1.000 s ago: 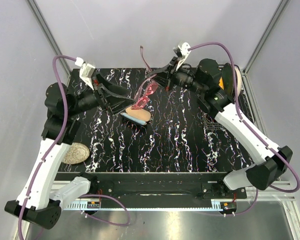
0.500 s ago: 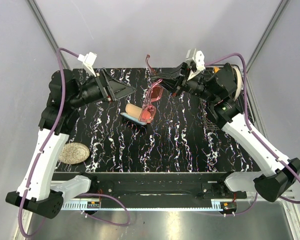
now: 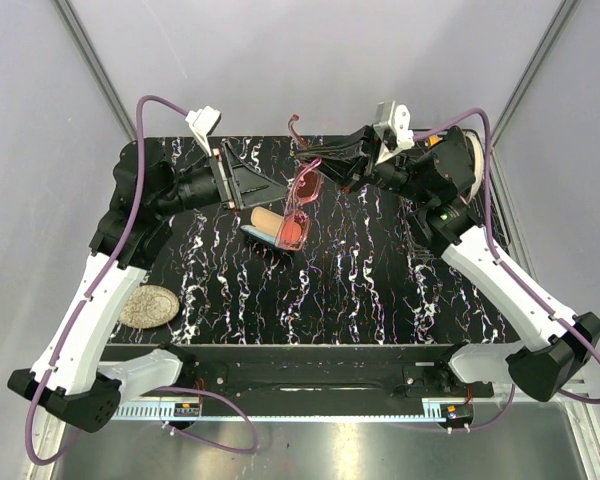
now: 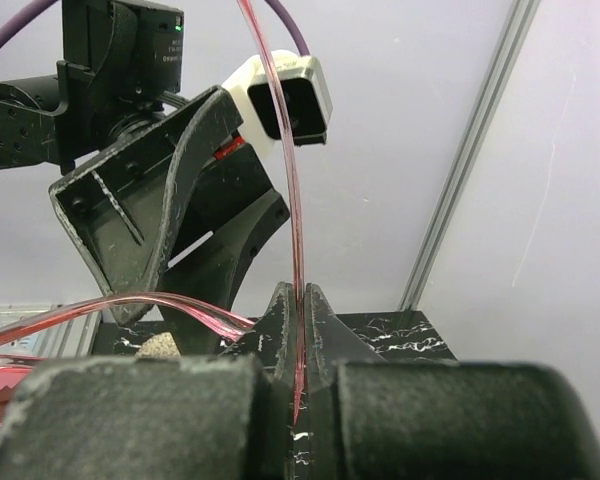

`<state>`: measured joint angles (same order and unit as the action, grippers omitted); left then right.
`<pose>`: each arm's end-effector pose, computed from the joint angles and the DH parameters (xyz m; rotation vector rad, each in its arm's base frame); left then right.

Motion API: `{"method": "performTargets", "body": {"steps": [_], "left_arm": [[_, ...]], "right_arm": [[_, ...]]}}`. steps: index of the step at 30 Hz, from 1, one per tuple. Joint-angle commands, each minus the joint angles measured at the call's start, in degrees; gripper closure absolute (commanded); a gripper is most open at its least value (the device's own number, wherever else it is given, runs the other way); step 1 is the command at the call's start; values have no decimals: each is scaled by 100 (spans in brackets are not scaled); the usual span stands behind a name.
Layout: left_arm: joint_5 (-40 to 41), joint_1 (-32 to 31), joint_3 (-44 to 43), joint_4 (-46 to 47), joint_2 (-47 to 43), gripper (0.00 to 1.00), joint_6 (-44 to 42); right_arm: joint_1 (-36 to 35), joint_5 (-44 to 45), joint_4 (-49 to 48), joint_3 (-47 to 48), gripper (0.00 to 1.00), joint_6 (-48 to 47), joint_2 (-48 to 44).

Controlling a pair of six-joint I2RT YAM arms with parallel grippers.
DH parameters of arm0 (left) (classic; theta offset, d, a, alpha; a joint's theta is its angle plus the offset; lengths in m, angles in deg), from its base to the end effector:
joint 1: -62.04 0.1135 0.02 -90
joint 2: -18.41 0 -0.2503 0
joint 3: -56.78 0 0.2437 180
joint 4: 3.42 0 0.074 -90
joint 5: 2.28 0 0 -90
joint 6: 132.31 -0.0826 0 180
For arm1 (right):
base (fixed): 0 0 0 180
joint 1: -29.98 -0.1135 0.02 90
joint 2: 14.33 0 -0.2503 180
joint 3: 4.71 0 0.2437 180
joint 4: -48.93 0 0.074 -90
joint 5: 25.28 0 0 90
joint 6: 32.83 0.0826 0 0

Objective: Organize the sunglasses

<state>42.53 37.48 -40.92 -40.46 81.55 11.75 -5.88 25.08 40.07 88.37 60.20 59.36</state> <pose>0.1937 -0.1529 0.4693 0.2294 1.8743 -1.6290 0.2129 0.2189 0.4998 -0.9245 0.8472 0.9630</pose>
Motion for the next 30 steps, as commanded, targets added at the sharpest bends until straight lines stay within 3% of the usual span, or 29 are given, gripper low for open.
{"method": "performTargets", "body": {"steps": [1, 5, 7, 11, 16, 19, 25, 30], "left_arm": [[-245, -119, 3, 775, -3, 46, 333], [-236, -207, 20, 776, 50, 58, 386], [-245, -243, 38, 758, 67, 59, 386], [-245, -260, 56, 609, 76, 59, 298], [-157, -269, 65, 372, 94, 46, 79], [-130, -269, 100, 345, 94, 46, 43], [-262, -427, 117, 538, 129, 54, 95], [-420, -480, 161, 802, 164, 75, 218]], "right_arm": [[-97, -62, -387, 212, 100, 22, 58], [-132, -18, -431, 221, 100, 22, 102], [-132, 26, -457, 221, 100, 14, 119], [-141, 61, -510, 221, 100, 5, 119], [-132, 114, -580, 230, 100, 22, 128], [-141, 123, -615, 256, 100, 31, 145], [-132, 141, -659, 238, 100, 75, 163], [-150, 158, -651, 212, 100, 84, 181]]}}
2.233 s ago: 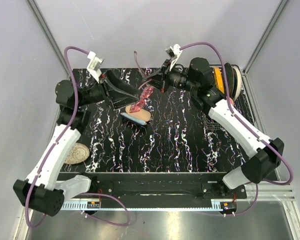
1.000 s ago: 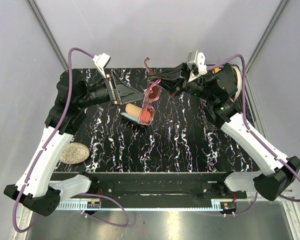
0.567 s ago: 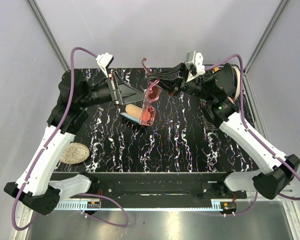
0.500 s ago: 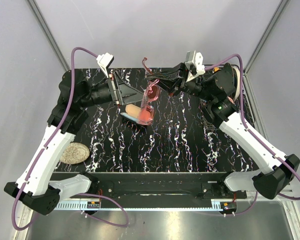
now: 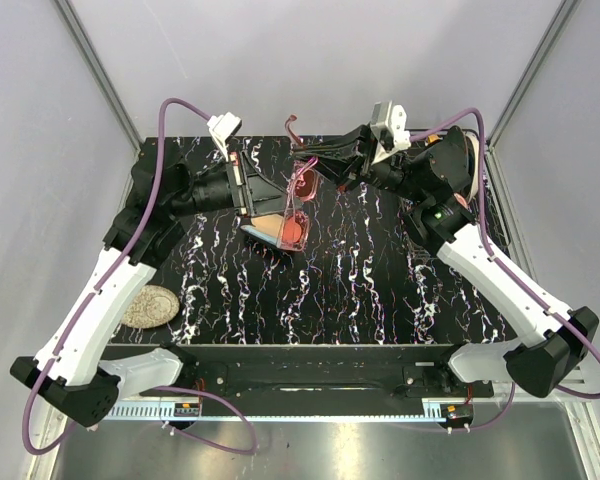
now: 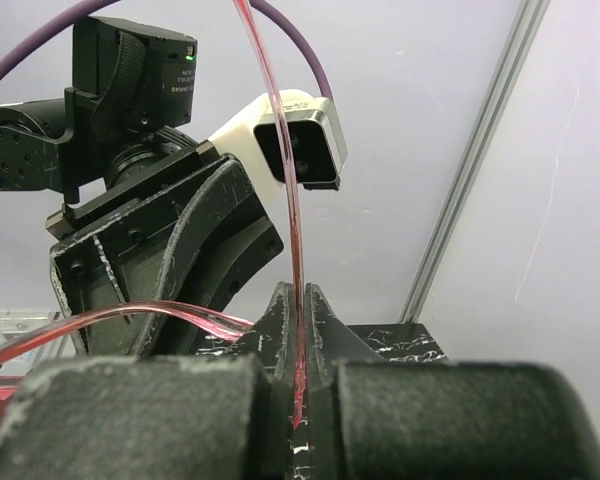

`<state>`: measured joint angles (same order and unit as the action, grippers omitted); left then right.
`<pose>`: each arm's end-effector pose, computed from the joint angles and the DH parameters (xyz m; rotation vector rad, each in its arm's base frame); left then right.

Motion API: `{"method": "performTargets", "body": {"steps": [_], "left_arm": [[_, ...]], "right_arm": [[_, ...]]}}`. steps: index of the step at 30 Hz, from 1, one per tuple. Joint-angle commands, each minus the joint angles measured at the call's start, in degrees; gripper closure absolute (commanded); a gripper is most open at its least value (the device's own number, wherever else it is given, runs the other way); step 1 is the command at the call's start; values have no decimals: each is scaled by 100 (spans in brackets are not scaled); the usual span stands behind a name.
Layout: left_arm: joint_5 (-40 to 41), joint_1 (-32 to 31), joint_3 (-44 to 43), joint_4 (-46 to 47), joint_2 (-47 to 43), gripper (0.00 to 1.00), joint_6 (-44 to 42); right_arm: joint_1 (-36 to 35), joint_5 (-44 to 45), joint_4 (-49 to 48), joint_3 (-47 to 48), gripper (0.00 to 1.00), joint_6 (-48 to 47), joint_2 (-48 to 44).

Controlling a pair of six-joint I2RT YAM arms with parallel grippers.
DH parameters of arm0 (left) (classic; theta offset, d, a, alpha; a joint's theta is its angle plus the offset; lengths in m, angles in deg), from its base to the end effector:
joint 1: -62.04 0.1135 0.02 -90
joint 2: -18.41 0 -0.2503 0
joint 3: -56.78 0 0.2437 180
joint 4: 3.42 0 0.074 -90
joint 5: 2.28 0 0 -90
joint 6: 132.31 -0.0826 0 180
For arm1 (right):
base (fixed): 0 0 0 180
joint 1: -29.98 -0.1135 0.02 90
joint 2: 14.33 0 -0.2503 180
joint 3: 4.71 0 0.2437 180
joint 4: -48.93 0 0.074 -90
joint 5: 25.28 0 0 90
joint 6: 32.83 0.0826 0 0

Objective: Organize the sunglasses

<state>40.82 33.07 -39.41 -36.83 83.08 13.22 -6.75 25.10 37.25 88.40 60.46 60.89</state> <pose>0.1904 -0.1743 0.4628 0.3160 1.8910 -1.7177 0.2152 0.2263 0.4983 -0.9262 0.8206 0.9746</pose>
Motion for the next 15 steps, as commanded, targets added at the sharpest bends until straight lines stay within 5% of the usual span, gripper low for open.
{"method": "performTargets", "body": {"steps": [1, 5, 8, 9, 10, 11, 15], "left_arm": [[-267, -38, 19, 491, 11, 80, 90], [-338, -47, 54, 694, 29, 98, 186], [-347, -47, 28, 747, 38, 100, 204], [-355, -38, 28, 747, 46, 100, 178], [-356, -38, 19, 756, 46, 100, 169], [-390, -38, 11, 756, 55, 100, 152], [-540, -47, 2, 764, 3, 100, -85]], "right_arm": [[-62, 156, -351, 210, 100, 49, 28], [-62, 173, -237, 192, 100, 31, -7], [-62, 366, -35, 157, 94, 23, -95], [-54, 428, 70, 131, 87, -12, -139], [-62, 515, 158, 113, 67, -13, -218], [-54, 760, 385, 131, 56, -30, -262], [-62, 1306, 1053, 245, 30, -302, -473]]}}
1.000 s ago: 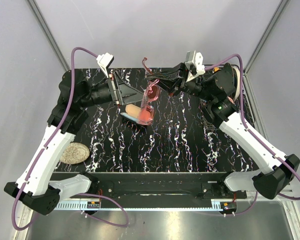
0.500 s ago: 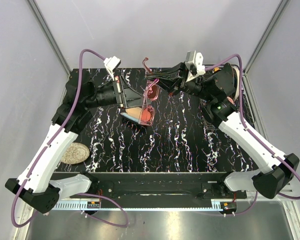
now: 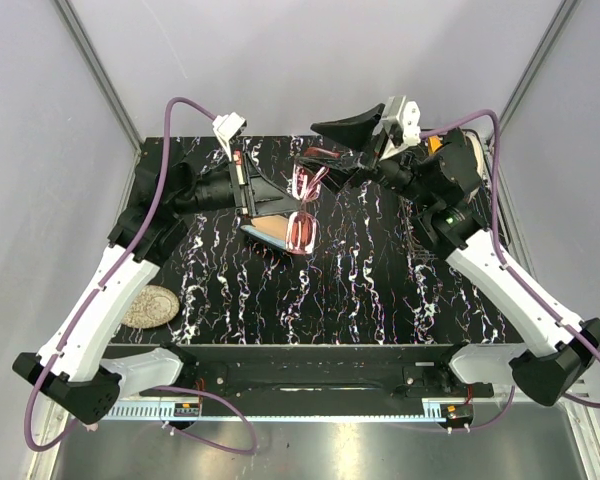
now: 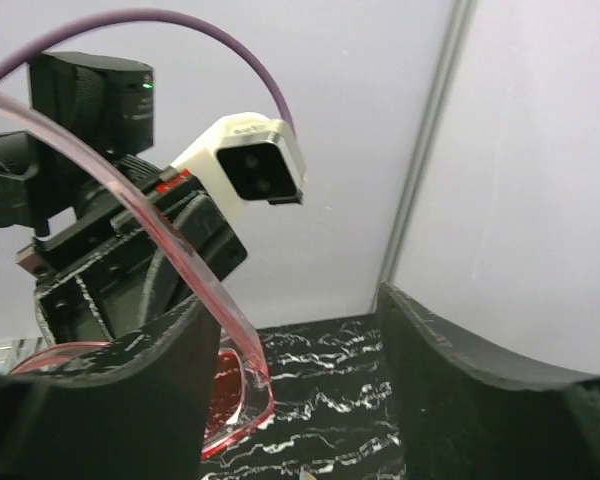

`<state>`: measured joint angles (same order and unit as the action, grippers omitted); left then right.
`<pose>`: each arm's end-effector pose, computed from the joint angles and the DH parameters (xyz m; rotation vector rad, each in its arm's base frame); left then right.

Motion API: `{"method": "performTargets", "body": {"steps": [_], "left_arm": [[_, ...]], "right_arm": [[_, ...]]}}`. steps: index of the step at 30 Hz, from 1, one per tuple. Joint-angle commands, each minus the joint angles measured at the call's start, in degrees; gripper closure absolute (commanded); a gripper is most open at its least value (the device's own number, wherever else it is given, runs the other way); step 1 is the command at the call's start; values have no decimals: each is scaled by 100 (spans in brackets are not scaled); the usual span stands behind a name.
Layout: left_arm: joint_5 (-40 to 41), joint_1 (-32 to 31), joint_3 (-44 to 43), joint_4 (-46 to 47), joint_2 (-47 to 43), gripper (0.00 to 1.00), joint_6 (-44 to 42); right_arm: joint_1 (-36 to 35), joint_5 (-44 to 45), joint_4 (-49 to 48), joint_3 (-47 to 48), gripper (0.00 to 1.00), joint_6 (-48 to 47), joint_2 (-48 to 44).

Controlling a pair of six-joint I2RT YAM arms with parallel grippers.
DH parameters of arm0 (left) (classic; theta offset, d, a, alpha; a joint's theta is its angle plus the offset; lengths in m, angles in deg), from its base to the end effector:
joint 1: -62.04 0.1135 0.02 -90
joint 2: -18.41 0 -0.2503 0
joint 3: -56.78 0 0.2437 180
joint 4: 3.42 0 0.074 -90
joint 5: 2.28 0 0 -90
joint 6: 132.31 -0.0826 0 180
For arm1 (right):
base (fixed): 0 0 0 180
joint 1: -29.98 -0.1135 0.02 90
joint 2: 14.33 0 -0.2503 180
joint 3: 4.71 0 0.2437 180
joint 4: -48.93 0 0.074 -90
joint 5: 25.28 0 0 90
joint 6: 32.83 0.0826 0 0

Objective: Organize the sunglasses

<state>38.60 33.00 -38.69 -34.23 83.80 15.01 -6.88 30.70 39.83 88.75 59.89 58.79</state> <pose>0.1924 -0.1782 0.4616 0.3382 1.8898 -1.7654 0.2122 0.2169 0.5077 -0.8444 0.8526 0.9223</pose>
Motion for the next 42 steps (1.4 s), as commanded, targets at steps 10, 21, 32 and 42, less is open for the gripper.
{"method": "performTargets", "body": {"steps": [10, 21, 32, 42], "left_arm": [[-564, 248, -97, 101, -166, 100, -845], [-168, 742, -131, 38, 123, 100, -634], [-53, 742, -158, 239, 62, 100, -468], [-590, 742, 79, 1005, -192, 100, -98]], "right_arm": [[-49, 1424, 1676, 377, 17, -1054, -939], [-49, 1030, 2036, 667, 53, -307, -1003], [-49, -842, 1405, 746, 100, 905, -203], [-49, -388, 736, 439, 100, 1328, 238]]}}
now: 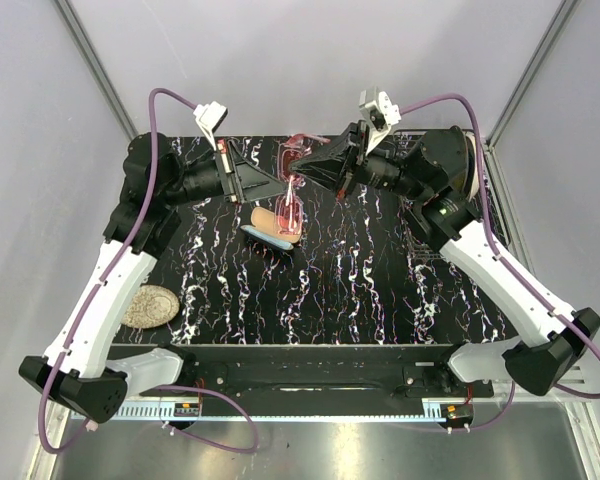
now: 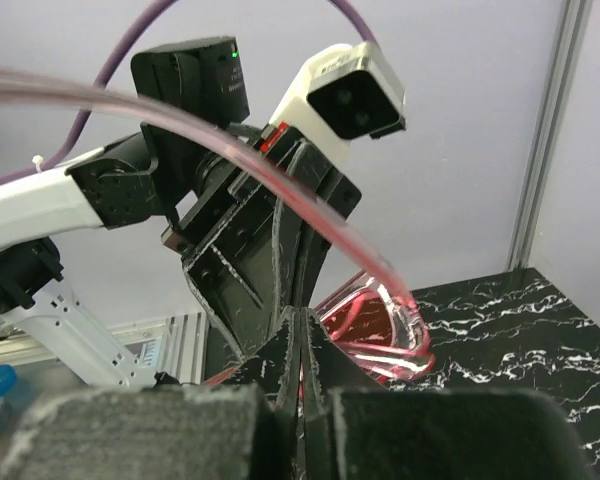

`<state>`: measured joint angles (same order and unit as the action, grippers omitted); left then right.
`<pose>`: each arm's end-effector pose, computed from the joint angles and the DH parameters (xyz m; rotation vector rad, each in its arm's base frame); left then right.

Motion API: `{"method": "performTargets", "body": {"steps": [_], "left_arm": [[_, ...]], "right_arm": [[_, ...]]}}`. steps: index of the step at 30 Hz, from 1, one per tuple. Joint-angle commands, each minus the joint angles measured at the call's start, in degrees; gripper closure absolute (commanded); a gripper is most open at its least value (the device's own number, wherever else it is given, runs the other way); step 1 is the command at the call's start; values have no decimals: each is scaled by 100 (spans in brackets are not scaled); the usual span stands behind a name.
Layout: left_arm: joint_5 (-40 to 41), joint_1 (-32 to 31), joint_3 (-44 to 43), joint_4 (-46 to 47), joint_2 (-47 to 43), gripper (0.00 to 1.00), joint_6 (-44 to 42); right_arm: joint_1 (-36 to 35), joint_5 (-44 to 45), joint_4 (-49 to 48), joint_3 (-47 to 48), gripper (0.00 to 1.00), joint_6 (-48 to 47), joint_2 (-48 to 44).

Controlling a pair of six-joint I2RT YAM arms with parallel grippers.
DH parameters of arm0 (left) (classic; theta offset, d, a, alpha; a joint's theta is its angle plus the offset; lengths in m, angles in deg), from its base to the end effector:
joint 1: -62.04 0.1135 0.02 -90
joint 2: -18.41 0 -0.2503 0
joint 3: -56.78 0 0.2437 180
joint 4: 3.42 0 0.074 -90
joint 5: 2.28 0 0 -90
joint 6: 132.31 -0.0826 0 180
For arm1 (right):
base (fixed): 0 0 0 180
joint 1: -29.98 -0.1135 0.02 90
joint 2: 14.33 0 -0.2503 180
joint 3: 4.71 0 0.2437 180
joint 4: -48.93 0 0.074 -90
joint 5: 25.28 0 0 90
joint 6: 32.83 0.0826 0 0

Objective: Organize the sunglasses

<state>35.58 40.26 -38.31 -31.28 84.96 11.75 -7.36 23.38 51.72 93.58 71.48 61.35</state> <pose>0.2165 -0.1567 0.4610 0.3288 1.8277 -1.6773 0.2142 0.2320 0.4958 -0.9047 1.0878 1.1962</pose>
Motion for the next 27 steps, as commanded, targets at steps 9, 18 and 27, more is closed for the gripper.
{"method": "performTargets", "body": {"steps": [9, 18, 27], "left_arm": [[213, 104, 59, 16, -309, 100, -238], [73, 104, 121, 95, -396, 100, -300], [248, 113, 138, -160, -300, 100, -353]], "right_arm": [[8, 1601, -217, 219, 100, 117, -440], [8, 1815, 22, 886, 100, -33, -98], [-1, -653, 47, 1239, 100, 133, 272]]}}
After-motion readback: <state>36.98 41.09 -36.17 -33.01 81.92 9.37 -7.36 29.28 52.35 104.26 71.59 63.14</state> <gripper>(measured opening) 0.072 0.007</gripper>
